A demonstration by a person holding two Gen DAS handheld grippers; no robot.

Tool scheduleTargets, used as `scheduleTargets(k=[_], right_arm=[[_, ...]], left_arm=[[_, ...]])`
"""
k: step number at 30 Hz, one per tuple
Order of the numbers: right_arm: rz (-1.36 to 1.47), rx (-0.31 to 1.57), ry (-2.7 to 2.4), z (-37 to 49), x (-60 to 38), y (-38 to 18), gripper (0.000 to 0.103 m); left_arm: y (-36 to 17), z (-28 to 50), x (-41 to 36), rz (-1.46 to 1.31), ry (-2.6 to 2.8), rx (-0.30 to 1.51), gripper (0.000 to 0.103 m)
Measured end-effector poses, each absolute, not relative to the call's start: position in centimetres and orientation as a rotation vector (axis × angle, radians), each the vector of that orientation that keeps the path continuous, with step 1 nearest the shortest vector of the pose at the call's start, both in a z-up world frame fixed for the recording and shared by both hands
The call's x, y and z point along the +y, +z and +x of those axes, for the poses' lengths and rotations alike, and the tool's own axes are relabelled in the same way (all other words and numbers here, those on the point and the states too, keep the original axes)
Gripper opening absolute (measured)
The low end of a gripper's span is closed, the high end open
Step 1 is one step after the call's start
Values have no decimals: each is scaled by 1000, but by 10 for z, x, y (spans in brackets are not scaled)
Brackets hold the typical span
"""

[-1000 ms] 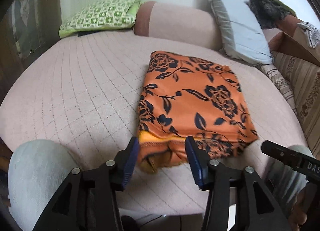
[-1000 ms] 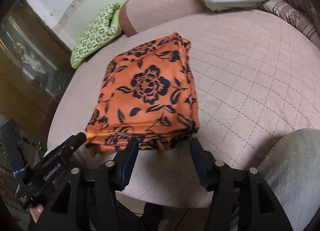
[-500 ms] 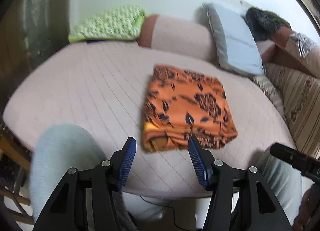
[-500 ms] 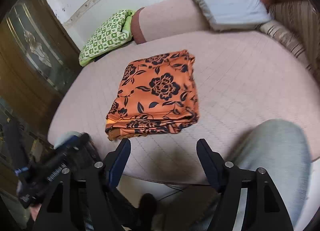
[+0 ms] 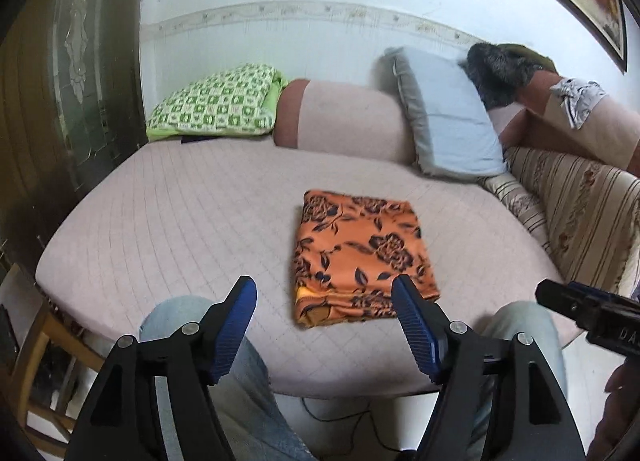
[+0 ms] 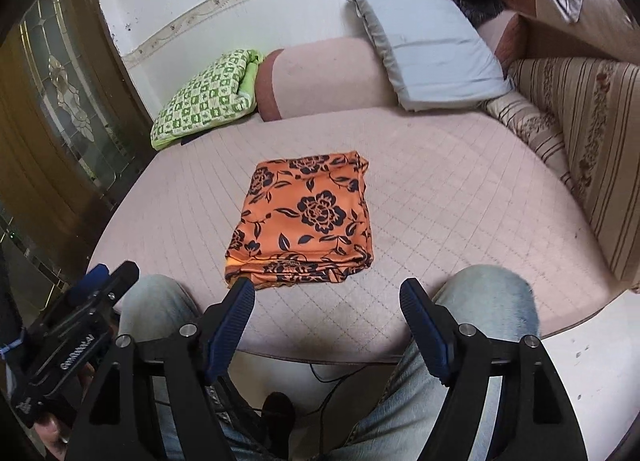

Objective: Fold small clothes

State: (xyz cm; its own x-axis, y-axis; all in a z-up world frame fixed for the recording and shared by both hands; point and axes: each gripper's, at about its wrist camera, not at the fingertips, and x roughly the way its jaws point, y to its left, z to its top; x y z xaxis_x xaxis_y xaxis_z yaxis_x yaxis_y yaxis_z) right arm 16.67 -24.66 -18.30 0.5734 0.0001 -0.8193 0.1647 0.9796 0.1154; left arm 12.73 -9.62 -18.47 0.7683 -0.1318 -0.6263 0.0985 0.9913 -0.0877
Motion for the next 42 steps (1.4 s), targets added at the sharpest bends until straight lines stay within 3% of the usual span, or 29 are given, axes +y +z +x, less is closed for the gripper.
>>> scheduleTargets(k=[17,42], right_arm=[[150,924,-104,165,-234,-158,79],[131,1014,-93,224,-235,-197,79]], left_arm=[[-161,119,-100,-25,-118,675,79],[-194,232,-100,-34,-77,841,79]])
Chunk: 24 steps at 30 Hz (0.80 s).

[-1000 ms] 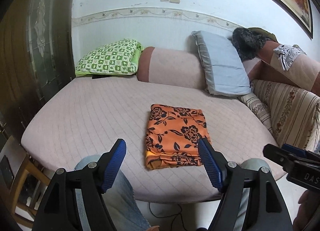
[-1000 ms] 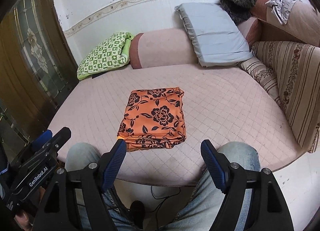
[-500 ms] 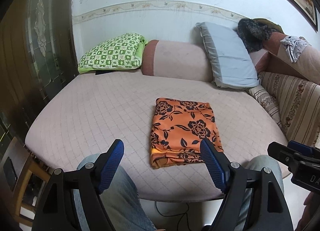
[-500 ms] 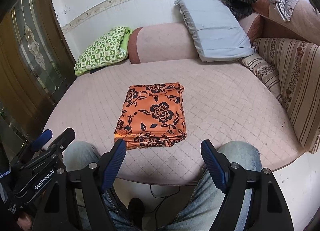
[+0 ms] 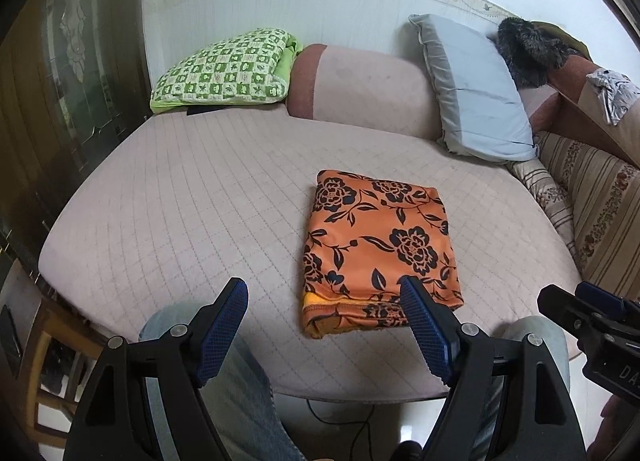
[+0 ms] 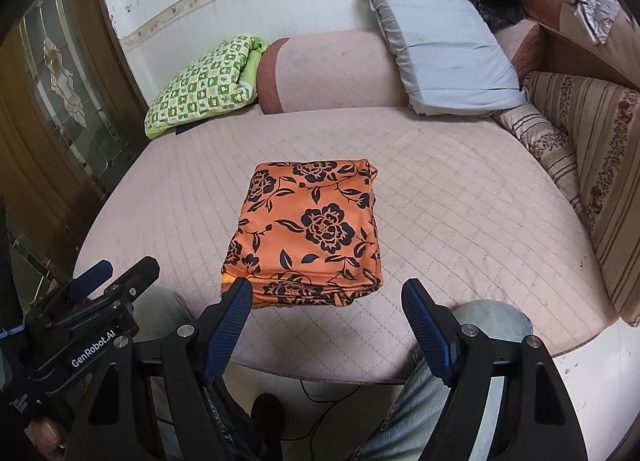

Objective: Fold small clothes

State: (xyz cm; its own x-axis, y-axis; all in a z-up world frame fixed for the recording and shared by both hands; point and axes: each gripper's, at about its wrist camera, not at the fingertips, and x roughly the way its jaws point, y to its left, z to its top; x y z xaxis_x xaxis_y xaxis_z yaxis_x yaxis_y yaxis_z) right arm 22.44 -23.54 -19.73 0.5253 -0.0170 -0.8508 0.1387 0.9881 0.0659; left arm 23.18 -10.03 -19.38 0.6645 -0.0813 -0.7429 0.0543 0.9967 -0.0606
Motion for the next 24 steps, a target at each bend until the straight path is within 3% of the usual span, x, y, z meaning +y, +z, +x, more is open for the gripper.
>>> scheduleTargets(k=[24], right_arm=[[154,1023,-116,269,-259,-221,79]], left_arm=[[-225,281,-120,32,-31,825,79]])
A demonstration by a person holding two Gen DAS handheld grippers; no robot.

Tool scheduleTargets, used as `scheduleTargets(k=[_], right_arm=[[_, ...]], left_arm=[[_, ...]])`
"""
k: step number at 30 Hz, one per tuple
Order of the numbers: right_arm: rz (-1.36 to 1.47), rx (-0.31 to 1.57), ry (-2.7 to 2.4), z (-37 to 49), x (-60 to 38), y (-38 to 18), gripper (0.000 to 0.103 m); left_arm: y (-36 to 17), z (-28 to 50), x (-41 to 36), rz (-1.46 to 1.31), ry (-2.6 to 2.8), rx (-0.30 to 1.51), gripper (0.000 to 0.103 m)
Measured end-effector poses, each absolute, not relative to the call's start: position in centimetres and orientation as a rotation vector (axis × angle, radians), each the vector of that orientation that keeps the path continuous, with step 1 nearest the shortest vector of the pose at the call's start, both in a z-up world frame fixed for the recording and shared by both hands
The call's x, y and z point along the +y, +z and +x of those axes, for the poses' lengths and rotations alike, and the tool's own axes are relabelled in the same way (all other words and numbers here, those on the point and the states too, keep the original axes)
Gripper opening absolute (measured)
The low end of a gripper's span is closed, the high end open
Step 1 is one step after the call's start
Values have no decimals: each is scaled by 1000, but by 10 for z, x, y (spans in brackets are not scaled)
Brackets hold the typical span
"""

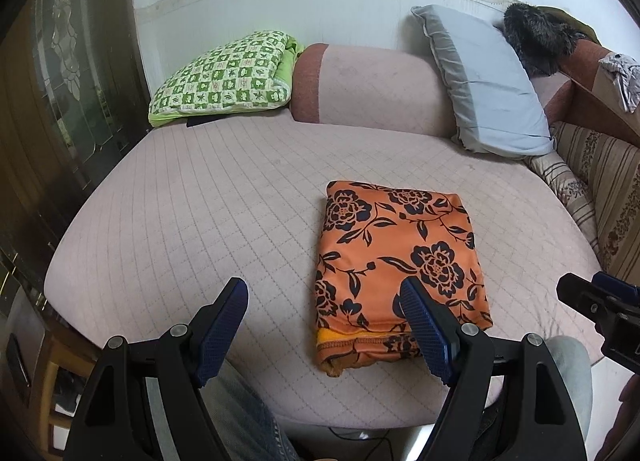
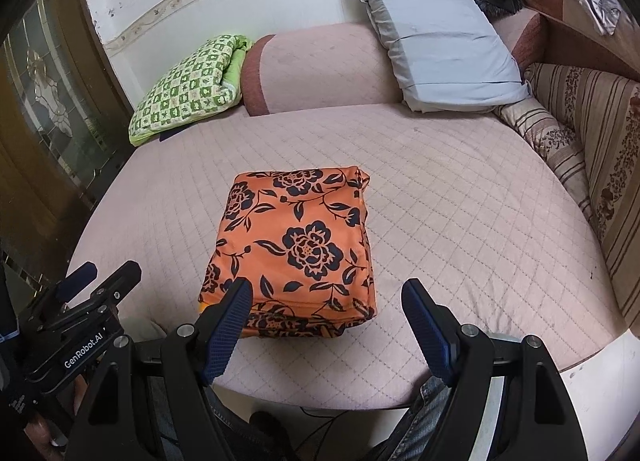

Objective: Fold small clothes

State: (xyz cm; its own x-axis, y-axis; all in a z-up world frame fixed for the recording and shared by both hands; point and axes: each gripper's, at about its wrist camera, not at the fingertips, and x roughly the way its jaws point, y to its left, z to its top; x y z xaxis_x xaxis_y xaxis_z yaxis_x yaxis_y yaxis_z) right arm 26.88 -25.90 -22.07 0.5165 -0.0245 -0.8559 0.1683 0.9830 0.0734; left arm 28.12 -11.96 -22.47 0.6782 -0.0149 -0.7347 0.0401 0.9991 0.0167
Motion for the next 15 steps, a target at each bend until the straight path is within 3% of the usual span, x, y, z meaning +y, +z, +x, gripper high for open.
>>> scheduleTargets(k=[15], right_arm=[[157,1006,-75,271,-252,-222,79]], left_arm=[[-220,277,-115,14,-60,796,77]])
